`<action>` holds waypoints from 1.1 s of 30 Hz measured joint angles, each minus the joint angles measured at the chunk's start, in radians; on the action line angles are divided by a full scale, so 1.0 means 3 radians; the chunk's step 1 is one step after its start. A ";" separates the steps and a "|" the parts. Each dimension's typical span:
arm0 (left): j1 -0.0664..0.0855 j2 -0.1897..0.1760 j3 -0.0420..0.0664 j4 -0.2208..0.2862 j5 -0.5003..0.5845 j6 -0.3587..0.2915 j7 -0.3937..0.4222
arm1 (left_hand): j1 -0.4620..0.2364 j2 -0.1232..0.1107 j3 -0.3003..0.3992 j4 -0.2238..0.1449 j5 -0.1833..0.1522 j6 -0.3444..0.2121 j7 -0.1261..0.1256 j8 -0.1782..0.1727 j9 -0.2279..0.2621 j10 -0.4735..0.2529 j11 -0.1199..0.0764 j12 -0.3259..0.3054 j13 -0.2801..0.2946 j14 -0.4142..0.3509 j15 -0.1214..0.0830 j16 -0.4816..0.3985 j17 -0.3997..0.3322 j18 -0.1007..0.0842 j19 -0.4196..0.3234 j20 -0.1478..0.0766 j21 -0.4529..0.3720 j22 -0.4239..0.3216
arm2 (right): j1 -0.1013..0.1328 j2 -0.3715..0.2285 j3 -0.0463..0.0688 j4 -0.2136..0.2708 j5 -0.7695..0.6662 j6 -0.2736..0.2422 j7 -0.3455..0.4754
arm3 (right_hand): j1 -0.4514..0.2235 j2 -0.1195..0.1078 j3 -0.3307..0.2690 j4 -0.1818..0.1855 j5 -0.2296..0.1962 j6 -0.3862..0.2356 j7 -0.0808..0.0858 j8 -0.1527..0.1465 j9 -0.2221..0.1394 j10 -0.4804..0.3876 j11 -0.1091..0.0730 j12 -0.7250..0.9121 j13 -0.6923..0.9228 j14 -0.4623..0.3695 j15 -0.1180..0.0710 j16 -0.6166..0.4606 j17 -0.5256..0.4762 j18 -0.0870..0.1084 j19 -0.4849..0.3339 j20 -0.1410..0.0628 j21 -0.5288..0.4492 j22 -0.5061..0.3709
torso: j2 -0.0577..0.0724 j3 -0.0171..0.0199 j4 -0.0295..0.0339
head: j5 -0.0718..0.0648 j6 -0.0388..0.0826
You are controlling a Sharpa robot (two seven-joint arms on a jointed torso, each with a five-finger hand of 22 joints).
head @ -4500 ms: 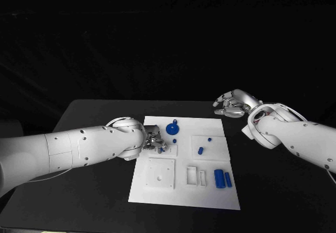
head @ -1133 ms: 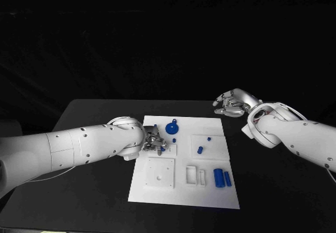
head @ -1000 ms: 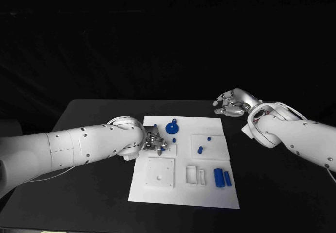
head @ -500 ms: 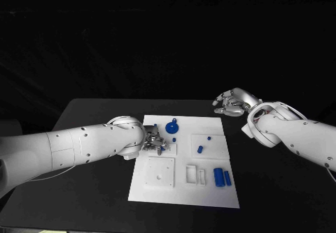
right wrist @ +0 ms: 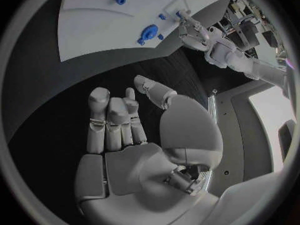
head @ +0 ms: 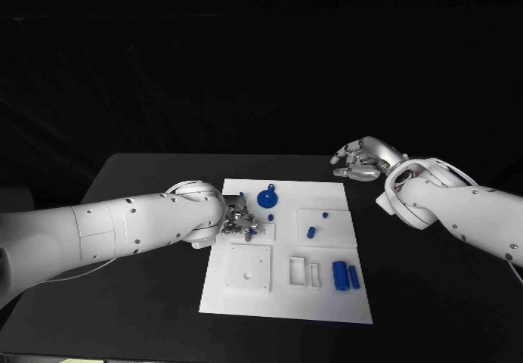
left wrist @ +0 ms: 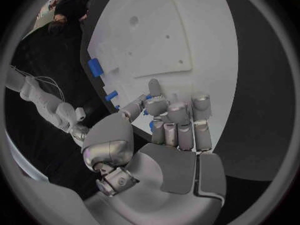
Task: Assemble the parts on the task board
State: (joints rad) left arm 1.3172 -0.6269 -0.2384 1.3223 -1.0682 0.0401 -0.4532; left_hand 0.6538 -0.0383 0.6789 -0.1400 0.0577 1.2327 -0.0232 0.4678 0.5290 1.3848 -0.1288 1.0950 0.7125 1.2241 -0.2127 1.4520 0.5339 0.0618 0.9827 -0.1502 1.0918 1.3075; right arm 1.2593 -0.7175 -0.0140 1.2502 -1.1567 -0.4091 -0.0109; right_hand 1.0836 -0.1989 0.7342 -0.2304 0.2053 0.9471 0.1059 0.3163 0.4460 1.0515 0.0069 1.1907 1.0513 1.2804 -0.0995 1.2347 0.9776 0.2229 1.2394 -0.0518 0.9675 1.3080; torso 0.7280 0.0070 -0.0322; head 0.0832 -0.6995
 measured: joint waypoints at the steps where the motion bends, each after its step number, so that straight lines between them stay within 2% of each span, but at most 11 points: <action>1: 0.0000 0.0000 0.0000 -0.0001 -0.0001 0.0000 0.0000 | -0.0012 -0.0012 -0.0003 0.0013 0.0000 0.0000 0.0000 0.0000 0.0000 0.0000 0.0000 0.0000 0.0000 0.0000 0.0000 0.0000 0.0000 0.0000 0.0000 0.0000 0.0000 0.0000 | 0.0000 0.0000 0.0000 0.0001 0.0000 0.0000 0.0000 | 0.0000 0.0000 0.0000 0.0000 0.0000 0.0000 0.0000 0.0000 0.0000 0.0000 0.0000 0.0000 0.0000 0.0000 0.0000 0.0000 0.0000 0.0000 0.0000 0.0000 0.0000 0.0001 | 0.0000 0.0000 0.0000 | 0.0000 0.0000; 4: -0.0001 -0.0001 0.0000 -0.0005 -0.0005 -0.0002 -0.0001 | -0.0028 -0.0028 -0.0010 0.0047 -0.0012 0.0000 0.0000 0.0000 0.0000 0.0000 0.0000 0.0000 0.0000 0.0000 0.0000 0.0000 0.0000 0.0000 0.0000 0.0000 0.0000 0.0000 | 0.0000 0.0000 0.0000 0.0002 0.0000 0.0000 0.0000 | 0.0000 0.0000 0.0000 0.0000 0.0000 0.0000 0.0000 0.0000 0.0000 0.0000 0.0000 0.0000 0.0000 0.0000 0.0000 0.0000 0.0000 0.0000 0.0000 0.0000 0.0000 0.0000 | 0.0000 0.0000 0.0000 | 0.0000 0.0001; 12: -0.0004 -0.0012 -0.0002 -0.0017 -0.0024 -0.0008 -0.0007 | -0.0125 -0.0204 -0.0114 0.0177 -0.0027 -0.0003 0.0002 0.0014 0.0017 0.0000 0.0000 0.0000 0.0000 0.0000 0.0000 0.0001 0.0000 0.0000 0.0000 0.0000 0.0000 0.0000 | 0.0000 -0.0002 0.0000 0.0005 -0.0001 0.0000 -0.0001 | 0.0000 0.0000 -0.0009 -0.0009 0.0000 0.0000 0.0000 0.0000 0.0000 0.0000 0.0000 0.0000 0.0000 0.0000 0.0000 0.0000 0.0000 0.0000 0.0000 0.0001 0.0000 0.0000 | 0.0000 -0.0001 0.0000 | 0.0000 0.0007; 14: -0.0005 -0.0017 -0.0003 -0.0017 -0.0029 -0.0010 -0.0010 | -0.0177 -0.0238 -0.0266 0.0148 -0.0027 -0.0013 0.0011 0.0028 0.0027 0.0000 0.0000 0.0000 0.0008 -0.0006 -0.0005 0.0013 0.0000 0.0000 0.0000 0.0000 0.0000 0.0000 | 0.0000 -0.0003 0.0000 0.0005 -0.0001 0.0000 -0.0001 | 0.0000 0.0000 -0.0009 -0.0009 0.0000 0.0000 0.0000 0.0000 0.0000 0.0000 0.0000 0.0000 0.0000 0.0000 0.0000 0.0000 0.0000 0.0000 0.0000 0.0001 0.0000 0.0000 | 0.0000 -0.0002 0.0000 | 0.0000 0.0007; 19: -0.0006 -0.0023 -0.0004 -0.0014 -0.0036 -0.0022 -0.0014 | -0.0275 -0.0336 -0.0397 0.0150 -0.0027 -0.0013 0.0011 0.0028 0.0033 0.0000 0.0000 0.0000 0.0009 -0.0019 -0.0017 0.0013 0.0000 0.0003 -0.0001 0.0001 0.0000 0.0000 | 0.0000 -0.0004 0.0000 0.0003 -0.0002 0.0000 -0.0001 | 0.0000 0.0000 -0.0009 -0.0009 0.0000 0.0000 0.0000 0.0000 0.0000 0.0000 0.0000 -0.0001 0.0000 0.0000 0.0000 0.0000 0.0000 0.0000 -0.0005 0.0006 0.0000 0.0000 | 0.0000 -0.0003 0.0001 | -0.0006 0.0009; 21: -0.0006 -0.0025 -0.0003 -0.0009 -0.0037 -0.0030 -0.0014 | -0.0286 -0.0346 -0.0447 0.0132 -0.0027 -0.0013 0.0011 0.0028 0.0037 0.0000 0.0000 0.0000 0.0014 -0.0019 -0.0017 0.0013 0.0002 0.0054 -0.0018 0.0018 0.0000 -0.0001 | 0.0000 -0.0004 0.0000 0.0002 -0.0002 0.0000 -0.0001 | 0.0000 0.0000 -0.0009 -0.0009 0.0000 -0.0006 0.0006 0.0000 0.0000 0.0000 0.0000 -0.0001 0.0000 0.0000 0.0000 0.0000 0.0002 0.0000 -0.0005 0.0006 0.0000 0.0000 | -0.0001 -0.0004 0.0001 | -0.0007 0.0010; 28: -0.0006 -0.0059 0.0000 0.0015 -0.0026 -0.0062 -0.0010 | -0.0271 -0.0404 -0.0479 0.0100 -0.0027 -0.0025 -0.0001 0.0028 0.0040 0.0000 0.0000 0.0000 0.0013 -0.0031 -0.0028 0.0013 0.0003 0.0054 -0.0018 0.0018 0.0000 -0.0001 | 0.0000 -0.0005 0.0000 -0.0002 -0.0003 0.0000 -0.0001 | 0.0000 0.0000 -0.0009 -0.0009 0.0000 -0.0009 0.0009 0.0000 0.0000 0.0000 0.0000 -0.0001 -0.0003 0.0000 0.0000 0.0000 0.0002 0.0000 0.0005 -0.0002 0.0000 0.0000 | -0.0003 -0.0003 0.0002 | -0.0008 0.0012; 31: -0.0008 -0.0087 0.0019 0.0035 -0.0015 -0.0089 -0.0005 | -0.0250 -0.0452 -0.0479 0.0100 -0.0027 -0.0033 0.0005 0.0028 0.0040 0.0000 0.0001 0.0000 0.0013 -0.0039 -0.0034 0.0013 0.0003 0.0054 -0.0018 0.0018 0.0000 0.0001 | 0.0000 -0.0007 0.0000 -0.0002 -0.0003 0.0000 -0.0001 | 0.0000 0.0000 -0.0009 -0.0009 0.0000 -0.0009 0.0009 0.0000 0.0000 0.0000 0.0000 -0.0001 -0.0003 0.0000 0.0000 0.0000 0.0002 0.0000 0.0013 -0.0001 0.0000 -0.0001 | -0.0003 -0.0003 0.0003 | -0.0008 0.0013; 33: -0.0007 -0.0110 0.0030 0.0055 -0.0009 -0.0111 -0.0001 | -0.0246 -0.0457 -0.0479 0.0100 -0.0027 -0.0042 0.0013 0.0028 0.0040 0.0000 0.0001 0.0000 0.0013 -0.0039 -0.0033 0.0013 0.0003 0.0054 -0.0018 0.0018 -0.0013 0.0002 | 0.0000 -0.0008 0.0000 -0.0003 -0.0003 0.0000 -0.0001 | 0.0000 0.0000 -0.0009 -0.0009 0.0000 -0.0009 0.0009 0.0000 0.0000 0.0000 0.0000 -0.0001 -0.0003 0.0000 0.0000 0.0000 0.0002 0.0000 0.0013 -0.0001 0.0000 -0.0001 | -0.0003 -0.0003 0.0003 | -0.0008 0.0015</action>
State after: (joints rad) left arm 1.3150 -0.6600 -0.2293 1.3387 -1.0710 0.0068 -0.4536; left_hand 0.5802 -0.1754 0.5353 -0.1099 0.0495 1.2200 -0.0193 0.4762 0.5411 1.3846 -0.1286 1.0950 0.7165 1.2123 -0.2227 1.4561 0.5349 0.0780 0.9773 -0.1447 1.0879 1.3081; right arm 1.2593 -0.7198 -0.0140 1.2495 -1.1576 -0.4091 -0.0110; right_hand 1.0836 -0.1989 0.7315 -0.2331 0.2053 0.9444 0.1085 0.3163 0.4460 1.0515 0.0069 1.1905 1.0505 1.2805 -0.0994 1.2347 0.9783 0.2228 1.2434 -0.0521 0.9675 1.3078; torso 0.7271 0.0060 -0.0314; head 0.0808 -0.6951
